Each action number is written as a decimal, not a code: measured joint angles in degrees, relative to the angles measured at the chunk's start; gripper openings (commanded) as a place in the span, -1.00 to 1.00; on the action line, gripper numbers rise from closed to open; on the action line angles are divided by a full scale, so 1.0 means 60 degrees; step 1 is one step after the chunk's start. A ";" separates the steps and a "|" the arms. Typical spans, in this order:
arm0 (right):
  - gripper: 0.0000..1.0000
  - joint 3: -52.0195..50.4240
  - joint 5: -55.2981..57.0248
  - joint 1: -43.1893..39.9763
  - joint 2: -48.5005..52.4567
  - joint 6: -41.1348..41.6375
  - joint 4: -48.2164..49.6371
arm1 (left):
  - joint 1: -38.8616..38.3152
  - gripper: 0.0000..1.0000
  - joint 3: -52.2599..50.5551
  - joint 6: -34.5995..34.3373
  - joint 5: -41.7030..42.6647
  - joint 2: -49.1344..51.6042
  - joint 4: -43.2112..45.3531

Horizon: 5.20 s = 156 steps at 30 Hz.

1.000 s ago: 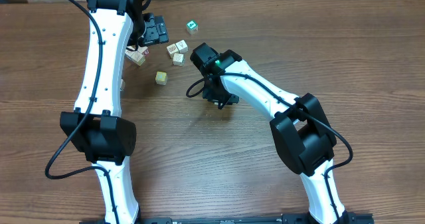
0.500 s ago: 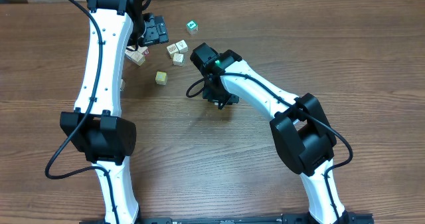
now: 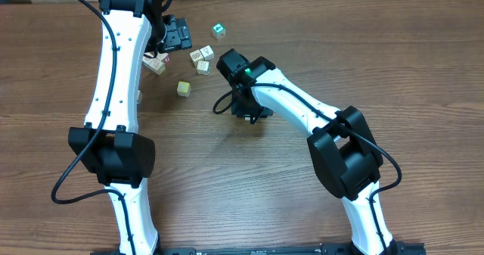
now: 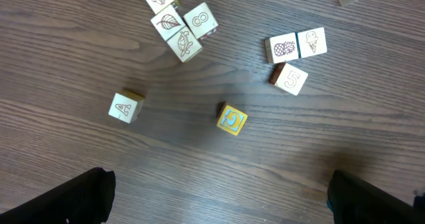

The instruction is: Form a tower

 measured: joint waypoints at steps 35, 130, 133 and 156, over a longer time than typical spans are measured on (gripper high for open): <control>-0.49 0.0270 0.0000 0.0000 0.0000 -0.0157 -0.0437 | 0.0000 0.99 0.0000 0.0000 0.0000 0.0000 0.0000; 0.20 0.7308 -0.1359 -0.2080 0.1767 -0.5850 0.1650 | 0.0000 0.99 0.0000 0.0000 0.0000 0.0000 0.0000; 0.24 0.7308 -0.1421 -0.1993 0.1880 -0.6131 0.2127 | 0.0000 0.99 0.0000 0.0000 0.0004 0.0000 0.0000; 0.26 0.7308 -0.2080 -0.1373 0.4932 -0.6696 0.5967 | 0.0000 0.99 0.0000 0.0000 0.0000 0.0000 0.0000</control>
